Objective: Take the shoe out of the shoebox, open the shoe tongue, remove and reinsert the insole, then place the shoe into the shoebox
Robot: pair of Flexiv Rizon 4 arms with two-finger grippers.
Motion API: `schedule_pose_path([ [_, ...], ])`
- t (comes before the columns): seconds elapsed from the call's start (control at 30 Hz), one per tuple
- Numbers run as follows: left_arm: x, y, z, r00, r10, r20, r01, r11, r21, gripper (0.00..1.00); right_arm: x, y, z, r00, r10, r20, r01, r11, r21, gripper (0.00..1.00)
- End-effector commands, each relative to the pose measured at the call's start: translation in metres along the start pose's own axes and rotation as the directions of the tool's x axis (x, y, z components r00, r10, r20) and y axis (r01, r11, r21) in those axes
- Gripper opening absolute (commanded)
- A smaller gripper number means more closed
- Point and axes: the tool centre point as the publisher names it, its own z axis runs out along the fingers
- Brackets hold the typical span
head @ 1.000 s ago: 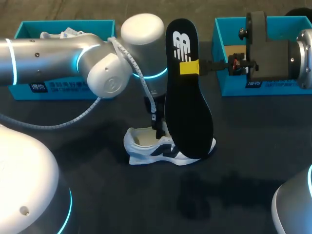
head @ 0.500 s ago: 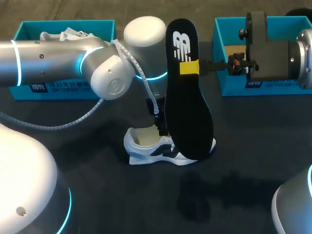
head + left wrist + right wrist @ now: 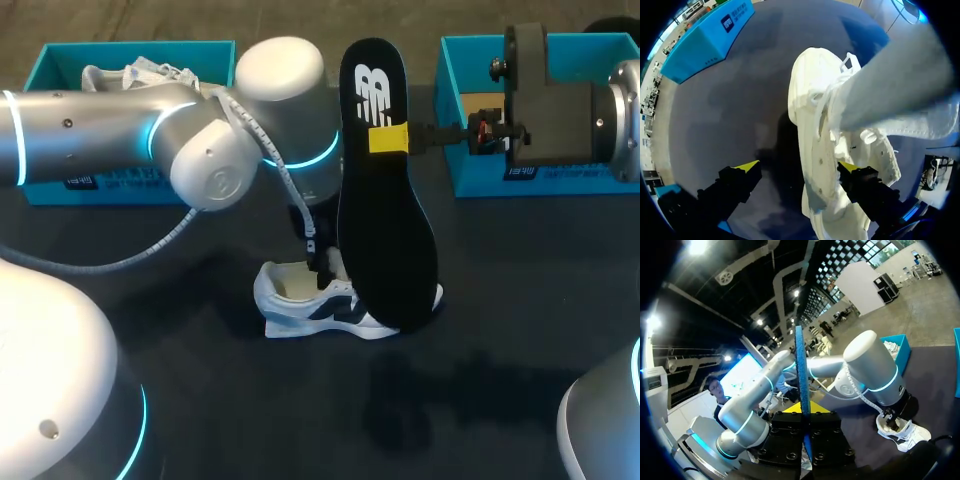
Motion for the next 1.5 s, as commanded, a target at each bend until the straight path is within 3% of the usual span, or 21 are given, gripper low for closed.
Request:
schedule_pose_path([
  [0.03, -0.001, 0.007, 0.001, 1.0, -0.004, -0.005, 0.004, 1.0, 0.014, 1.0, 0.0, 0.001, 0.004, 1.0, 0.002, 0.002, -0.002, 1.0, 0.001, 0.0],
  [0.13, -0.002, 0.008, 0.0, 1.0, -0.006, -0.005, 0.006, 1.0, 0.019, 1.0, 0.0, 0.001, 0.004, 1.0, 0.002, 0.002, -0.002, 1.0, 0.001, 0.0],
  [0.23, -0.003, 0.008, 0.001, 1.0, -0.007, -0.01, 0.007, 1.0, 0.025, 0.78, 0.0, 0.001, 0.004, 1.0, 0.002, 0.002, -0.002, 1.0, 0.001, 0.0],
  [0.33, -0.001, 0.006, 0.002, 1.0, 0.0, -0.012, 0.0, 1.0, 0.025, 0.47, 0.0, 0.001, 0.004, 1.0, 0.002, 0.002, -0.002, 1.0, 0.001, 0.0],
  [0.4, 0.0, 0.005, 0.002, 1.0, 0.005, -0.012, -0.005, 1.0, 0.026, 0.4, 0.0, 0.001, 0.004, 1.0, 0.002, 0.002, -0.002, 1.0, 0.001, 0.0],
  [0.5, 0.003, 0.005, 0.004, 1.0, 0.01, -0.02, -0.009, 1.0, 0.03, 0.15, 0.0, 0.001, 0.004, 1.0, 0.002, 0.002, -0.002, 1.0, 0.001, 0.0],
  [0.63, 0.005, 0.006, 0.006, 0.999, 0.016, -0.038, -0.014, 0.999, 0.037, 0.0, 0.0, 0.001, 0.004, 1.0, 0.002, 0.002, -0.002, 1.0, 0.001, 0.0],
  [0.77, 0.006, 0.006, 0.004, 0.997, 0.039, -0.064, -0.036, 0.998, 0.055, 0.0, 0.0, 0.001, 0.004, 1.0, 0.002, 0.002, -0.002, 1.0, 0.001, 0.0],
  [0.93, 0.004, 0.005, -0.009, 0.97, 0.187, -0.157, -0.179, 0.982, 0.065, 0.0, 0.0, 0.001, 0.004, 1.0, 0.002, 0.002, -0.002, 1.0, 0.001, 0.0],
  [1.17, 0.0, 0.002, -0.028, 0.857, 0.441, -0.266, -0.448, 0.893, 0.039, 0.0, 0.0, 0.001, 0.004, 1.0, 0.002, 0.002, -0.002, 1.0, 0.001, 0.0],
  [1.33, -0.007, 0.0, -0.036, 0.703, 0.618, -0.353, -0.627, 0.772, 0.103, 0.0, 0.0, 0.001, 0.004, 1.0, 0.002, 0.002, -0.002, 1.0, 0.001, 0.0],
  [1.4, -0.009, -0.001, -0.039, 0.55, 0.733, -0.4, -0.738, 0.651, 0.178, 0.0, 0.0, 0.001, 0.004, 1.0, 0.002, 0.002, -0.002, 1.0, 0.001, 0.0],
  [1.47, -0.009, -0.002, -0.041, 0.445, 0.785, -0.431, -0.801, 0.564, 0.201, 0.0, 0.0, 0.001, 0.004, 1.0, 0.002, 0.002, -0.002, 1.0, 0.001, 0.0],
  [1.5, -0.009, -0.002, -0.043, 0.348, 0.83, -0.435, -0.84, 0.482, 0.249, 0.0, 0.0, 0.001, 0.004, 1.0, 0.002, 0.002, -0.002, 1.0, 0.001, 0.0],
])
